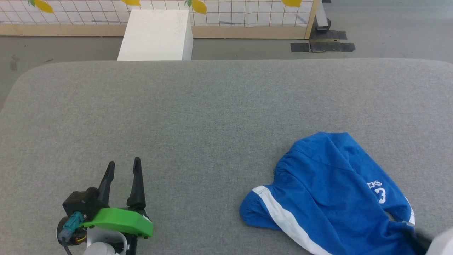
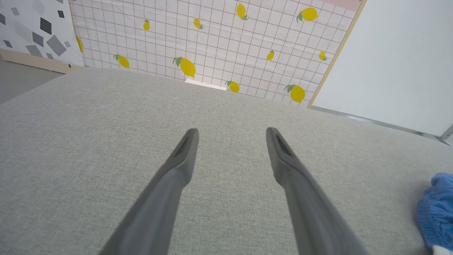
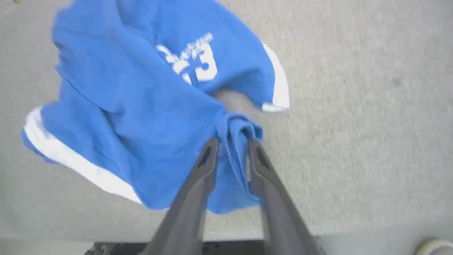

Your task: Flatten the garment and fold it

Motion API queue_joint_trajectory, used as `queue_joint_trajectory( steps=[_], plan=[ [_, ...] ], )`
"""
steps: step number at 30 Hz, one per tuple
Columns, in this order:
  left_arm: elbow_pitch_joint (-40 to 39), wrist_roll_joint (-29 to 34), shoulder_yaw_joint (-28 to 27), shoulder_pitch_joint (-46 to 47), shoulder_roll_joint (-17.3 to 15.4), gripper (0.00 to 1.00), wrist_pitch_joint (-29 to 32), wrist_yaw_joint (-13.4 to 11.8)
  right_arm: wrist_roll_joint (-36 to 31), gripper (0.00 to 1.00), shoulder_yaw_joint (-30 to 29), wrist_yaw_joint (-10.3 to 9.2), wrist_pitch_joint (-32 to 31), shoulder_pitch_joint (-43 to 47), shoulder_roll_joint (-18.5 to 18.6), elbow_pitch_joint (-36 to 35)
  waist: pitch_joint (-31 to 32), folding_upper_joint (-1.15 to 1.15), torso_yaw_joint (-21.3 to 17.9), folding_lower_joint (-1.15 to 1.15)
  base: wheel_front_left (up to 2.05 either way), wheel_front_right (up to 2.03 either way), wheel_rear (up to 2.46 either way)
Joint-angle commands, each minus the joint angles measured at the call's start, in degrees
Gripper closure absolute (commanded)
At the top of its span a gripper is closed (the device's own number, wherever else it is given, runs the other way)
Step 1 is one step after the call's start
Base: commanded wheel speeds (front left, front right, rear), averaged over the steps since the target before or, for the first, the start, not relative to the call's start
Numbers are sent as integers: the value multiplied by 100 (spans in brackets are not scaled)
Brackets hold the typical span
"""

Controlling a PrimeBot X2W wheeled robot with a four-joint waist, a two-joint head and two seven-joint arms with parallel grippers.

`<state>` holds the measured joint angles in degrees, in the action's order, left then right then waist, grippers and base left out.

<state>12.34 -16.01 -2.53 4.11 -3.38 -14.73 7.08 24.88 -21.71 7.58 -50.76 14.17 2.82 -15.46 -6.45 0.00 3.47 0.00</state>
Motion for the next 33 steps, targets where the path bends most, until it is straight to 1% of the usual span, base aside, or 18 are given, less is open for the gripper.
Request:
queue_joint_trajectory(
  steps=[1,5,8,11,13,19,22,24,25,26,27,29,33],
  plan=[
    [20,48,20,-54,20,0,-27,35,41,0,4,-9,365,-293,6,-82,22,0,-1,0,0,0,0],
    [44,46,47,-58,22,0,-27,36,-147,0,89,-9,1194,-939,6,-181,45,0,13,0,0,0,0],
    [52,43,84,-61,24,0,-27,36,-562,0,536,-9,1275,-1378,6,16,36,0,34,0,0,0,0],
    [55,35,154,-24,27,0,-27,37,-1076,0,1179,-9,895,-1784,6,488,-17,0,110,0,0,0,0],
    [49,18,188,19,27,0,-27,38,-1616,0,1463,-9,538,-2031,6,884,-75,0,166,0,0,0,0],
    [45,-51,227,104,-1,0,-27,39,-2666,0,1799,-9,-26,-2658,6,2071,-257,0,377,0,0,0,0],
    [41,-78,251,119,-17,0,-27,39,-2827,0,2013,-9,-323,-2774,6,2572,-321,0,470,0,0,0,0],
    [43,-99,266,134,-36,0,-27,40,-2740,0,2129,-9,-621,-2845,6,2855,-371,0,531,0,0,0,0],
    [49,-116,275,157,-46,0,-27,40,-2723,58,2175,-9,-676,-2939,6,2923,-401,0,567,0,0,0,0],
    [50,-132,280,184,-59,0,-27,40,-2673,96,2189,-9,-619,-3082,6,2946,-432,0,601,0,0,0,0],
    [48,-145,279,202,-71,0,-27,40,-2584,100,2199,-9,-537,-3213,6,2967,-454,0,622,0,0,0,0],
    [37,-169,274,244,-104,0,-27,40,-2473,100,2276,-9,-252,-3582,6,3009,-506,0,662,0,0,0,0],
    [19,-199,283,323,-150,0,-27,40,-1990,100,2492,-9,330,-4457,6,3356,-583,0,744,0,0,0,0]
  ],
)
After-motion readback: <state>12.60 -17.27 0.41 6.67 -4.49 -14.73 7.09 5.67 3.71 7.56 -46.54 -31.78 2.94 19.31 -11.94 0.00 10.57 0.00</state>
